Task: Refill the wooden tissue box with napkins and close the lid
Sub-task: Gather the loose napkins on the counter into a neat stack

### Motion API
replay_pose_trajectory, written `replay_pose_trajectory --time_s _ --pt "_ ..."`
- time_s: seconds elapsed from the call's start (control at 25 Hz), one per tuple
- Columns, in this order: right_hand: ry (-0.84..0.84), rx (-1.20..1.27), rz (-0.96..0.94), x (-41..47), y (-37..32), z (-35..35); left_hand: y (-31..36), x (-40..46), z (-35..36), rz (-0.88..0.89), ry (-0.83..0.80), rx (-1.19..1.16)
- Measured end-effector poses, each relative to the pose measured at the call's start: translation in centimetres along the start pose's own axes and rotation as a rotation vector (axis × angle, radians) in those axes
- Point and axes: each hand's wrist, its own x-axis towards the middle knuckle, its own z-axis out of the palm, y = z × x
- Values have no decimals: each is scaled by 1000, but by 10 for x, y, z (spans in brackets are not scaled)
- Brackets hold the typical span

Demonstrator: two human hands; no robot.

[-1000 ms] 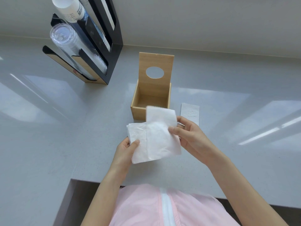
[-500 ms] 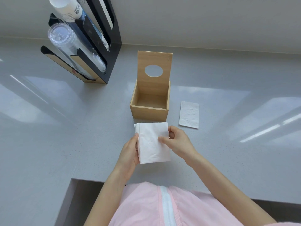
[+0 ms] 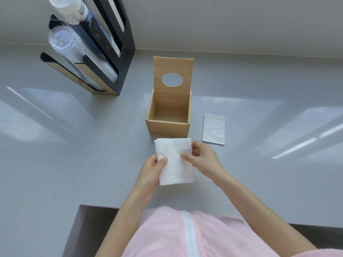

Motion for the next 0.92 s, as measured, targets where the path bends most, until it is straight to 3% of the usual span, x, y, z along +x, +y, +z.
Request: replay_pose_trajectory --time_s 0.16,0.28,0.44,0.92 --pt "154 45 27 21 -2 -36 1 2 0 -13 44 -21" --pt "340 -362 156 48 3 -69 4 3 -1 -14 51 -36" --pt "361 -661 309 66 9 -71 7 3 1 -10 60 -43" --pt "306 -493 371 75 7 -72 5 2 5 -32 53 -35"
